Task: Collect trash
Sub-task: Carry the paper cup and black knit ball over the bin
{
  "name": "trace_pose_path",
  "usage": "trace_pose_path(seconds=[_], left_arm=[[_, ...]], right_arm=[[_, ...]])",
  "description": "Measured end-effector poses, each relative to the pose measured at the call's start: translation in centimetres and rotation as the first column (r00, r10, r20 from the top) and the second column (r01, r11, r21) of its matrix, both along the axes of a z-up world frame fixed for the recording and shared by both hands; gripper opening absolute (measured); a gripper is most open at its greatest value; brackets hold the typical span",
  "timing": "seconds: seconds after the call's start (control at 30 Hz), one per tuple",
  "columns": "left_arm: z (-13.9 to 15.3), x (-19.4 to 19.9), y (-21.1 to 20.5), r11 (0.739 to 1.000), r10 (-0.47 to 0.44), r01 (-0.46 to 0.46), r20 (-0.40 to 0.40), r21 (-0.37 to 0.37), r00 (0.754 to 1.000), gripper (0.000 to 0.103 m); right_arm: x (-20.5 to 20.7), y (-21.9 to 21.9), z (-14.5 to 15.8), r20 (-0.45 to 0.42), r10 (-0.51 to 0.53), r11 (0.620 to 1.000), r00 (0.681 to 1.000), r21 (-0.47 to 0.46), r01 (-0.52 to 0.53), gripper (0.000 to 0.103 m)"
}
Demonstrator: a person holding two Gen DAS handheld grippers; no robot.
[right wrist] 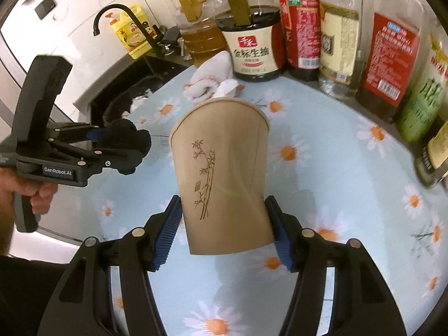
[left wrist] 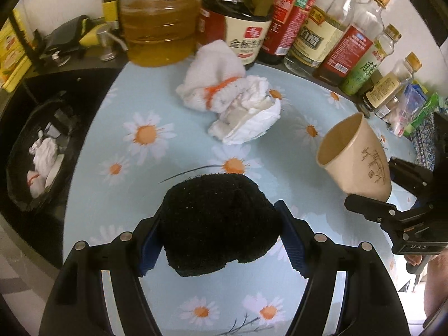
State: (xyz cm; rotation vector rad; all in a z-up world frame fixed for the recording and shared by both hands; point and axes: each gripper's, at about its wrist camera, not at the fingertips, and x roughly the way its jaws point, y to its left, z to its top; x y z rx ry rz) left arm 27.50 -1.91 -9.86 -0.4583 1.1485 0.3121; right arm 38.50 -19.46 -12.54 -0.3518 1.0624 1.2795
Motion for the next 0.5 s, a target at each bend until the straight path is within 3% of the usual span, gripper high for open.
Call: trace_pose_path(seconds=[0.27, 0.5], left_arm=[[1.8, -2.5, 1.7, 1.0, 0.025, -0.025, 0.035, 0.002, 0.999, 0.071], [1.5, -5.1, 5.2, 1.0, 0.019, -0.018, 0.048, -0.018, 0.999, 0.071]], right_arm=[[-2.2, 1.8, 0.8, -0.02, 0.015, 1.0, 1.0, 0.004, -0.015, 0.061], [-4.4, 4.6, 1.2, -0.007, 0.002, 1.0, 1.0, -0.022, -0.002, 0.061]])
